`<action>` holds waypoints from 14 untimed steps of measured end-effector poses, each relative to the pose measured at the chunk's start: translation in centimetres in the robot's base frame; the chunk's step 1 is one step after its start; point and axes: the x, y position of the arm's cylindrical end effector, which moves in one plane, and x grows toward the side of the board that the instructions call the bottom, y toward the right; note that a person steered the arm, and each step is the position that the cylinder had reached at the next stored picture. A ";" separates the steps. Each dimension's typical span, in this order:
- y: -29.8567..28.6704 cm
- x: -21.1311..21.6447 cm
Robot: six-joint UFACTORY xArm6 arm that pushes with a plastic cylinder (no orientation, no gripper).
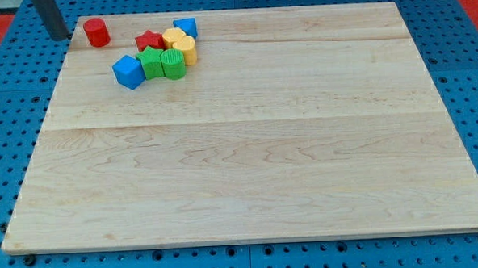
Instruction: Move the red circle and the blue cube into a group of blocks
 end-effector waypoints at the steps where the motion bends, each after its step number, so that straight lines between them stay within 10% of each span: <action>1: 3.9 -1.1; 3: 7.2 7.1; 5: 4.4 -0.5; 8: 16.5 4.6; 10: 12.0 -0.7; 14: 7.4 5.0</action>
